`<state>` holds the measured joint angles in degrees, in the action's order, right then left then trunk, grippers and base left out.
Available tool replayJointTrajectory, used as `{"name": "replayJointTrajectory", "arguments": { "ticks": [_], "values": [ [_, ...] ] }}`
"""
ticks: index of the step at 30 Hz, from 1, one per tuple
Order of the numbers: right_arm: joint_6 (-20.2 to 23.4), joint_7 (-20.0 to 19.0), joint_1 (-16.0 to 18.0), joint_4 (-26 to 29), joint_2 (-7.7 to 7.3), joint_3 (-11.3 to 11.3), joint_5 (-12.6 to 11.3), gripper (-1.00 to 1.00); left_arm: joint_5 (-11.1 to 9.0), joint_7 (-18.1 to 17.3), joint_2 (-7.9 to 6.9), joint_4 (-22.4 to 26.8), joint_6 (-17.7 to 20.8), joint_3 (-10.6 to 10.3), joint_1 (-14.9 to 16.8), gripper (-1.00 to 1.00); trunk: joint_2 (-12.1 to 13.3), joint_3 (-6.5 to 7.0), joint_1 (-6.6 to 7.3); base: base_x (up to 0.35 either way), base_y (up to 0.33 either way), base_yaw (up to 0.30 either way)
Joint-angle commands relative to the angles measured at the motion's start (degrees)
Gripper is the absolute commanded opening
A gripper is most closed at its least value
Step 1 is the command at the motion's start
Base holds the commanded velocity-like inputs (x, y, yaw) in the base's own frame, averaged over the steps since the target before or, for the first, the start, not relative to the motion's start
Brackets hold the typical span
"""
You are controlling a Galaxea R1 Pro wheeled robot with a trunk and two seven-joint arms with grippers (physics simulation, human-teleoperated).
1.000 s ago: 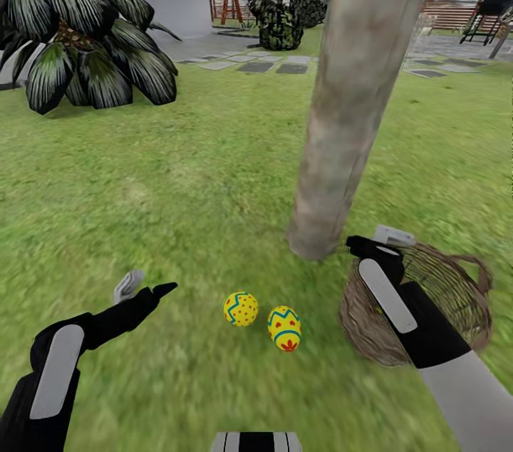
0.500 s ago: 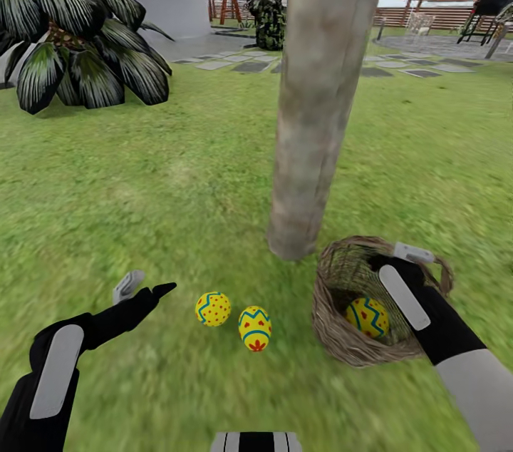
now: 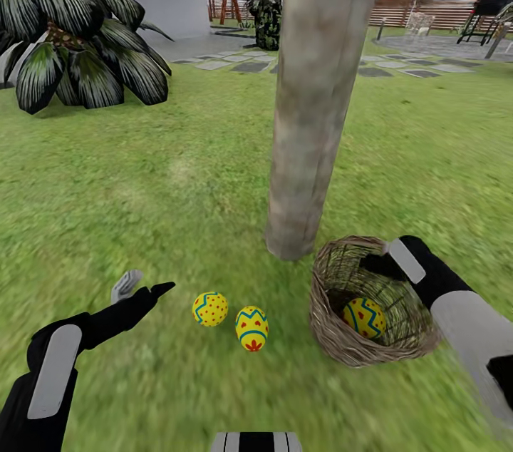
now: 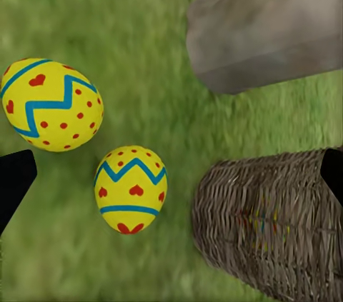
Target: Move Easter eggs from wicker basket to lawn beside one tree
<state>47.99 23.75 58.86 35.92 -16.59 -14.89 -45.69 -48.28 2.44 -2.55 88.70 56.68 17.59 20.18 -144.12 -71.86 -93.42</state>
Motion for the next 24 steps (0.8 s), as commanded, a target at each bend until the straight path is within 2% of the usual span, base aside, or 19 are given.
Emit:
{"name": "replayJointTrajectory", "arguments": {
  "ticks": [1,4,7,8,10,24],
  "values": [
    [0.7,-0.2,2.4,-3.1,-0.03,-0.5,-0.7,1.00,-0.4,0.3,0.00,0.0,0.3,0.1,0.0,1.00,0.0,-0.05,0.01,0.000,0.000,0.000],
    [2.6,-1.1,6.7,-9.6,0.14,-0.9,-0.7,1.00,-0.4,0.2,-0.03,0.4,0.3,0.3,0.0,1.00,0.0,-0.05,0.01,0.000,0.000,0.000],
    [3.3,-1.3,9.4,-13.7,0.22,-1.0,-0.7,1.00,-0.4,0.3,-0.05,0.7,0.4,2.4,0.0,1.00,0.0,-0.05,0.01,0.000,0.000,0.000],
    [3.4,-1.4,10.2,-14.8,0.25,-1.0,-0.7,1.00,-0.5,0.3,-0.02,1.5,0.6,4.1,0.0,1.00,0.0,-0.05,0.01,0.000,0.000,0.000],
    [3.2,-1.4,10.6,-15.3,0.32,-1.1,-0.7,1.00,-0.6,0.3,0.05,2.9,0.7,4.9,0.0,1.00,0.0,-0.28,-0.02,0.000,0.000,0.000],
    [2.7,-2.6,10.5,-15.4,0.34,-0.8,-1.1,1.00,-0.9,0.3,0.09,3.7,1.1,5.4,0.0,1.00,-0.2,-3.38,-0.38,0.000,0.000,0.000]
  ]
}}
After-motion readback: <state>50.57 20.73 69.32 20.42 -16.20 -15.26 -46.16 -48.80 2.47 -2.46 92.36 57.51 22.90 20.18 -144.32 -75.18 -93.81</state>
